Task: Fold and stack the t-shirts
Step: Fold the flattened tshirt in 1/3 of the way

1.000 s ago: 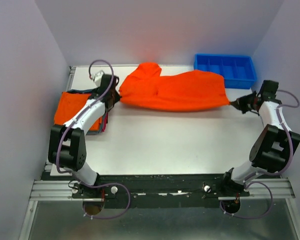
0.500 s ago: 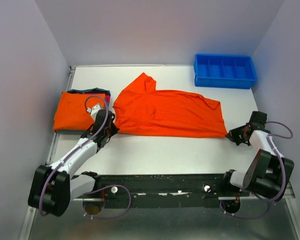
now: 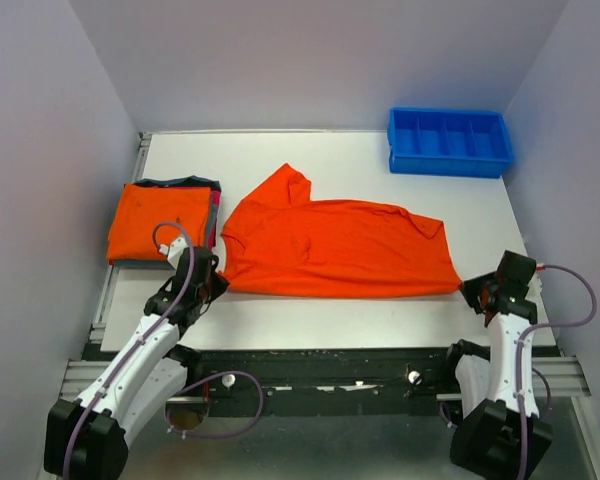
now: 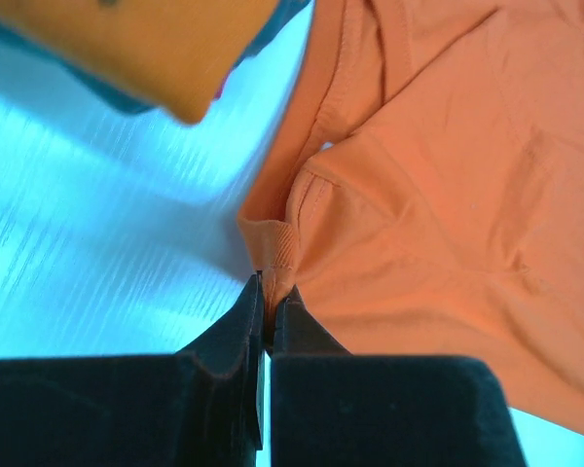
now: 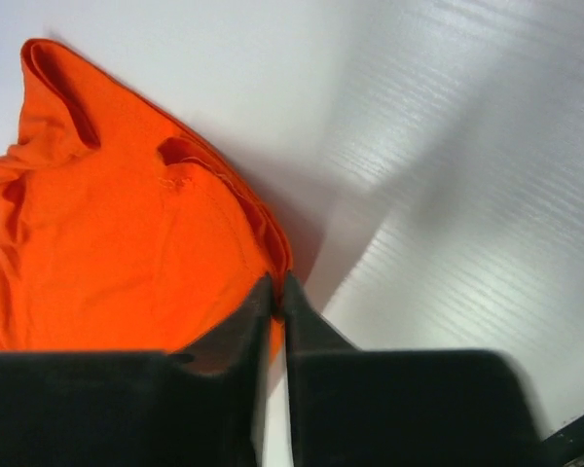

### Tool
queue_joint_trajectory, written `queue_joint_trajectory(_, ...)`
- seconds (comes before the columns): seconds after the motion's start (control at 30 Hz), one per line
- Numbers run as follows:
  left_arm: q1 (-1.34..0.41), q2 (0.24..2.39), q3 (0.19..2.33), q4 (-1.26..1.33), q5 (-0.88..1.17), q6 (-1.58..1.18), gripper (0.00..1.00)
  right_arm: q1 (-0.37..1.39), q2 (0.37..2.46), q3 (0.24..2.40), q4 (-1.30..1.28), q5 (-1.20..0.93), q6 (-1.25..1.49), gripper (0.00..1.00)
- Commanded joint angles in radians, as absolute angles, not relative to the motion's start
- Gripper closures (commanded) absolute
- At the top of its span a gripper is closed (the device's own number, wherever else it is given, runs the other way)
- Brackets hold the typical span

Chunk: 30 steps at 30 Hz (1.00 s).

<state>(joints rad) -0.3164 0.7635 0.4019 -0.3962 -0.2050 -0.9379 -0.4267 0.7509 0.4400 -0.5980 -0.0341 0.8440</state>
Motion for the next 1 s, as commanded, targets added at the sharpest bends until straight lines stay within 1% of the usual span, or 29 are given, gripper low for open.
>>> queue_joint_trajectory(0.0, -0.322, 0.741, 0.353, -0.488, -0.169, -0.982, 0.86, -0.433, 0.644, 0.388, -0.623, -0.023, 0.836, 0.55)
queue_joint_trajectory(0.03, -0.328, 0.739, 0.35, -0.489, -0.167, -0.988, 0.66, -0.433, 0.625, 0.387, -0.602, -0.026, 0.818, 0.38)
queue_joint_trajectory(0.07, -0.331, 0.741, 0.353, -0.492, -0.167, -0.991, 0.47, -0.433, 0.615, 0.396, -0.6, -0.026, 0.812, 0.29)
queue_joint_trajectory(0.1, -0.336, 0.741, 0.363, -0.506, -0.173, -0.996, 0.34, -0.433, 0.617, 0.411, -0.58, -0.043, 0.783, 0.26)
queue_joint_trajectory(0.13, -0.342, 0.739, 0.376, -0.505, -0.172, -0.983, 0.18, -0.433, 0.627, 0.431, -0.551, -0.076, 0.737, 0.26)
queue_joint_trajectory(0.17, -0.345, 0.739, 0.4, -0.503, -0.173, -0.959, 0.1, -0.431, 0.652, 0.452, -0.516, -0.106, 0.697, 0.26)
queue_joint_trajectory(0.2, -0.351, 0.741, 0.428, -0.512, -0.185, -0.936, 0.09, -0.428, 0.704, 0.492, -0.5, -0.127, 0.634, 0.28)
queue_joint_trajectory(0.27, -0.363, 0.756, 0.51, -0.52, -0.215, -0.875, 0.07, -0.41, 0.825, 0.607, -0.524, -0.132, 0.579, 0.29)
queue_joint_trajectory(0.33, -0.371, 0.79, 0.608, -0.534, -0.248, -0.819, 0.07, -0.362, 0.922, 0.661, -0.491, -0.169, 0.525, 0.33)
queue_joint_trajectory(0.4, -0.374, 0.83, 0.664, -0.473, -0.236, -0.755, 0.07, -0.292, 1.014, 0.704, -0.45, -0.149, 0.515, 0.37)
queue_joint_trajectory(0.47, -0.374, 0.899, 0.715, -0.414, -0.221, -0.712, 0.07, -0.206, 1.087, 0.75, -0.436, -0.097, 0.526, 0.37)
queue_joint_trajectory(0.53, -0.376, 0.977, 0.762, -0.359, -0.221, -0.7, 0.07, -0.16, 1.161, 0.782, -0.419, -0.086, 0.552, 0.38)
queue_joint_trajectory(0.6, -0.376, 1.06, 0.805, -0.292, -0.232, -0.701, 0.08, -0.156, 1.225, 0.793, -0.393, -0.103, 0.584, 0.38)
queue_joint_trajectory(0.73, -0.373, 1.244, 0.896, -0.151, -0.247, -0.715, 0.1, -0.155, 1.311, 0.787, -0.35, -0.057, 0.672, 0.4)
queue_joint_trajectory(0.83, -0.373, 1.391, 1.014, -0.137, -0.262, -0.716, 0.13, -0.155, 1.365, 0.785, -0.33, -0.029, 0.733, 0.47)
queue_joint_trajectory(0.97, -0.368, 1.525, 1.146, -0.137, -0.27, -0.692, 0.15, -0.155, 1.437, 0.798, -0.281, -0.044, 0.775, 0.49)
